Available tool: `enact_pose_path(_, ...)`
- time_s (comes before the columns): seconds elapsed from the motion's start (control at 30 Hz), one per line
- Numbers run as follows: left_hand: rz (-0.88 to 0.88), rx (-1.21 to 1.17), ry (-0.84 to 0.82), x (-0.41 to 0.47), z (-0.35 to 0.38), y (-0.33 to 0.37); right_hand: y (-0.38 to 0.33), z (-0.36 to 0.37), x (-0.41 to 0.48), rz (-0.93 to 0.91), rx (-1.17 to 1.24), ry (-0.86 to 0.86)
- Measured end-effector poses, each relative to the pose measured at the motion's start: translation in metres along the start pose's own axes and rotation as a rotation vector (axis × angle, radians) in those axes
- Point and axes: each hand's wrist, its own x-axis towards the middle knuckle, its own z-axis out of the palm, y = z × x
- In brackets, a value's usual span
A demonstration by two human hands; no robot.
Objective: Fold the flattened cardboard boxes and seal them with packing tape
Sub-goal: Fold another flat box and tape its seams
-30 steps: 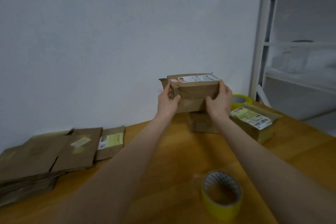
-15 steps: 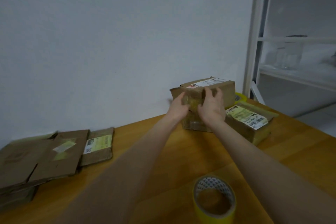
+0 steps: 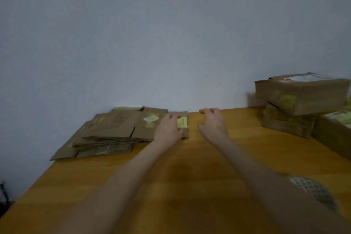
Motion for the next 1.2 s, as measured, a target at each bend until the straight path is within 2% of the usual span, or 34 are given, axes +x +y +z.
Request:
enact_pose_path(0.17, -0.235, 0.121, 0.101, -0.002, -0.022, -0.099, -0.053, 0.073, 0.011, 0.098, 0.265, -0.235)
enact_pose_path(0.3, -0.389, 0.237, 0.091, 0.002, -0.025, -0.162, -0.072, 0.108, 0.027, 0.321, 0.635, -0.339)
enact_pose_path(0.43, -0.329, 0.271, 0.078, -0.001, -0.016, -0.18, -0.09, 0.131, 0.039, 0.503, 0.914, -0.393)
enact_pose_path(0.57, -0.309, 0.153, 0.287, -0.004, -0.034, -0.179, -0.101, 0.132, 0.039, 0.505, 1.025, -0.356)
enact_pose_path(0.7, -0.427, -0.042, 0.469, -0.008, -0.074, -0.176, -0.083, 0.094, 0.022, 0.409, 1.07, -0.318)
enact_pose_path(0.8, -0.47, -0.495, 0.487, -0.021, -0.099, -0.156, -0.061, 0.057, -0.004, 0.306, 1.113, -0.349)
enact_pose_path(0.87, -0.419, -0.744, 0.486, -0.038, -0.105, -0.135, -0.047, 0.033, -0.026, 0.225, 1.042, -0.333)
enact_pose_path(1.03, -0.174, -0.818, 0.334, -0.1, -0.08, -0.093, -0.015, -0.013, -0.072, 0.124, 0.95, -0.021)
enact_pose_path(1.13, -0.147, -0.922, 0.174, -0.134, -0.058, -0.072, -0.004, -0.023, -0.105, 0.095, 0.871, -0.006)
enact_pose_path(1.2, -0.135, -0.983, 0.139, -0.147, -0.05, -0.06, -0.001, -0.02, -0.119, 0.068, 0.81, -0.038)
